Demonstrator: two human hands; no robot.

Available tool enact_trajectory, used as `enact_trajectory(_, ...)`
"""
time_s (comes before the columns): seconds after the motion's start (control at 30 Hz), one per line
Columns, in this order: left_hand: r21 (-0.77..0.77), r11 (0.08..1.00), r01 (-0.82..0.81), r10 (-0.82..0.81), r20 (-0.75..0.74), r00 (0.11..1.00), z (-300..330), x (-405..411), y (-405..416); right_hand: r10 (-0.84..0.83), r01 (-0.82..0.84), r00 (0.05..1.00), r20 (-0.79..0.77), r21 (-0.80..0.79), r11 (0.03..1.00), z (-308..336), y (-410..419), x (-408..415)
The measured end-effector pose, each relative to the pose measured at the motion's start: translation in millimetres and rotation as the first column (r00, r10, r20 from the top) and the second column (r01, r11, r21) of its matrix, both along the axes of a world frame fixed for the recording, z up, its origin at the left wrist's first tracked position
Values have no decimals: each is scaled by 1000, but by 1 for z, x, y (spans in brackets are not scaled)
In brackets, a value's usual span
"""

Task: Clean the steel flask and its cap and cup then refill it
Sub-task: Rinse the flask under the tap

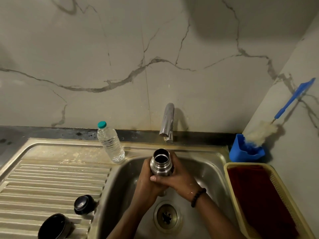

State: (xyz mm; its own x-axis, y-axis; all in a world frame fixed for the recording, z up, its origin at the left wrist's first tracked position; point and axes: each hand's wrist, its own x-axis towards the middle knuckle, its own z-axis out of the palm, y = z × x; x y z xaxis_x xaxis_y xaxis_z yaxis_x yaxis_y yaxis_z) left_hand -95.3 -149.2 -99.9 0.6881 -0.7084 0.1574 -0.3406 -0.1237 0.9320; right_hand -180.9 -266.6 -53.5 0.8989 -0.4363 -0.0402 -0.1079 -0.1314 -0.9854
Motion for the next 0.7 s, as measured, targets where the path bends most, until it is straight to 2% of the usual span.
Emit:
enact_trajectory(0.1, 95, 989, 112, -119, 73, 990, -2, 10, 13, -29, 30, 999, 15, -117, 993, 12, 10, -9)
enact_trajectory(0.17, 196, 971, 139, -154, 63, 986, -12, 20, 27, -198, 213, 974, 109, -150, 966, 14, 21, -19)
enact_trajectory(0.23, 246, 957, 151, -157, 7, 988, -19, 26, 36, -394, 417, 902, 178, -124, 900, 3, 27, -27)
enact_trajectory(0.27, 277, 949, 153, -160, 4, 987, -23, 27, 37, -410, 424, 904, 126, -121, 898, -4, 27, -26)
enact_trajectory(0.33, 362, 915, 179, -199, 21, 980, -32, 21, 40, -301, 293, 948, -105, -87, 952, -23, 36, -24)
enact_trajectory(0.37, 374, 905, 204, -226, 16, 974, -36, 19, 40, -272, 261, 951, -144, -94, 961, -33, 40, -25)
enact_trajectory(0.4, 357, 906, 225, -245, 11, 969, -37, 17, 39, -298, 283, 944, -141, -115, 952, -39, 40, -25)
enact_trajectory(0.5, 374, 886, 275, -289, -21, 957, -40, 10, 34, -434, 431, 897, -83, -50, 901, -47, 33, -29)
enact_trajectory(0.6, 342, 861, 377, -370, -89, 925, -42, 5, 32, -283, 279, 949, -140, -45, 959, -37, 28, -21)
enact_trajectory(0.67, 380, 839, 389, -389, -79, 918, -37, 7, 27, -383, 387, 916, -120, 3, 922, -33, 21, -17)
enact_trajectory(0.7, 389, 845, 367, -365, -84, 927, -41, 7, 26, -386, 390, 915, -118, 14, 921, -37, 19, -17)
